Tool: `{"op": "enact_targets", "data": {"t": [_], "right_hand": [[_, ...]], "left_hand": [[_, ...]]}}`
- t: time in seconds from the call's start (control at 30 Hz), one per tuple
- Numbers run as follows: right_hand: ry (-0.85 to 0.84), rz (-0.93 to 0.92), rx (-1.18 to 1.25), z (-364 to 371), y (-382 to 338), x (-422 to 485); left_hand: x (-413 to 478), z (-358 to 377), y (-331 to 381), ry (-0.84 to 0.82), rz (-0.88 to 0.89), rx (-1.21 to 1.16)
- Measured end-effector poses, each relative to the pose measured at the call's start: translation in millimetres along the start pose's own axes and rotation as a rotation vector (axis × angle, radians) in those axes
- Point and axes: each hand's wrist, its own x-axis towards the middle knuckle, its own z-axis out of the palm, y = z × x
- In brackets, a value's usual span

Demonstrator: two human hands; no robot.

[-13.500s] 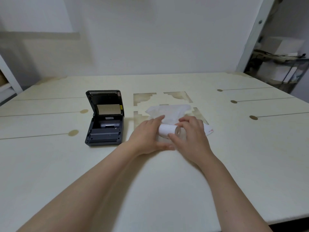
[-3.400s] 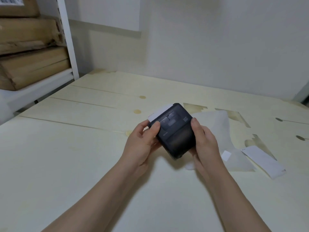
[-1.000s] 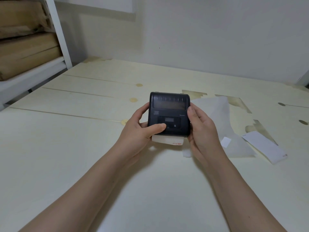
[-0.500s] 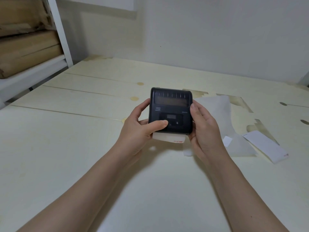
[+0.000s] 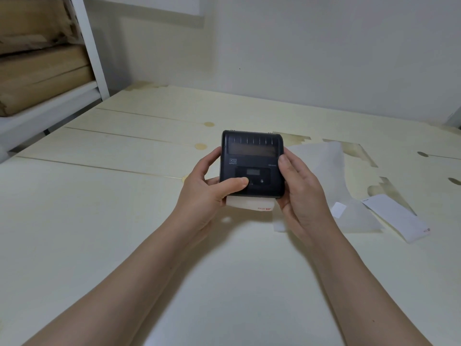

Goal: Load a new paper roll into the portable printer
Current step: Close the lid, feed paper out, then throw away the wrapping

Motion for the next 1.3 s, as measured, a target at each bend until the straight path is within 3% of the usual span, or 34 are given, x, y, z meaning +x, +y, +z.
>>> {"op": "enact_targets", "data": {"t": [0.5,1.3], "right_hand": [[-0.21,0.023,-0.105,-1.0,-0.6,1.1],[-0.201,0.022,-0.105,-1.5,-3.3,-3.0]], "left_hand": [[4.0,-6.6,-0.8,0.047,-0.001,-0.004],[7.9,-10.5,-3.7,0.002,0.01,0.008]]}}
